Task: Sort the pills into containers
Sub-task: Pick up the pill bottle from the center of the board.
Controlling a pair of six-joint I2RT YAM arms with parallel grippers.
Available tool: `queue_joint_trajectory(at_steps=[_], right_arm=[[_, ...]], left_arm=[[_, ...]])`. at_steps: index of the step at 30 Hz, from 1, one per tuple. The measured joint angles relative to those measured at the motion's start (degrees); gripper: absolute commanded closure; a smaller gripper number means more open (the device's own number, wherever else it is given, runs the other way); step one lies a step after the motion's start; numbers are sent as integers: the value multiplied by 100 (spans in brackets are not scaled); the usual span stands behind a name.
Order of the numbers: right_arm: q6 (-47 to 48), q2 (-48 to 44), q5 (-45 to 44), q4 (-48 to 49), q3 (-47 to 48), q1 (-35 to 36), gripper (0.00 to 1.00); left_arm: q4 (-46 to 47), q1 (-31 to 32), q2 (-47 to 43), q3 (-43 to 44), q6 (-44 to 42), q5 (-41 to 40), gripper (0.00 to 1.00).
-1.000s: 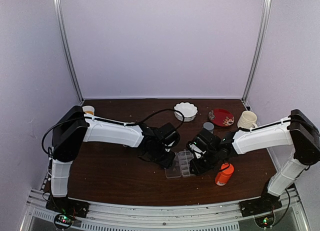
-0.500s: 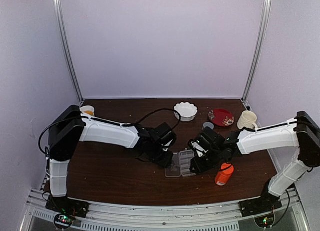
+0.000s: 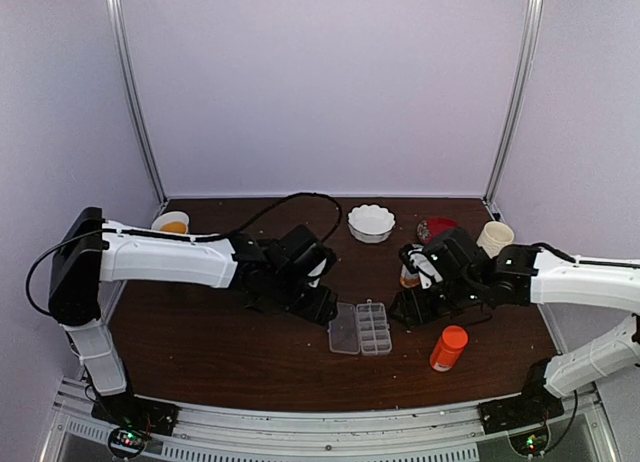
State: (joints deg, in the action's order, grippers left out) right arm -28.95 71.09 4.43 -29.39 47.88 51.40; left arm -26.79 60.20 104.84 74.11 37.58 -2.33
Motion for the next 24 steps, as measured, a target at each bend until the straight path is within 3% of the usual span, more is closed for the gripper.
queue_joint_trajectory(at_steps=[3, 5, 15, 24], right_arm=[[-59, -579, -210, -424, 9, 0, 8], [-118, -929, -380, -745, 42, 0, 4], [-466, -1886, -868, -2142, -28, 0, 9], [-643, -2044, -800, -2402, -446, 0, 15]], left_arm=[[96, 2, -238, -83, -31, -2, 34], [208, 17, -350, -133, -72, -4, 34], [883, 254, -890, -546, -341, -20, 30], [1572, 264, -1814, -1165, -511, -76, 14]])
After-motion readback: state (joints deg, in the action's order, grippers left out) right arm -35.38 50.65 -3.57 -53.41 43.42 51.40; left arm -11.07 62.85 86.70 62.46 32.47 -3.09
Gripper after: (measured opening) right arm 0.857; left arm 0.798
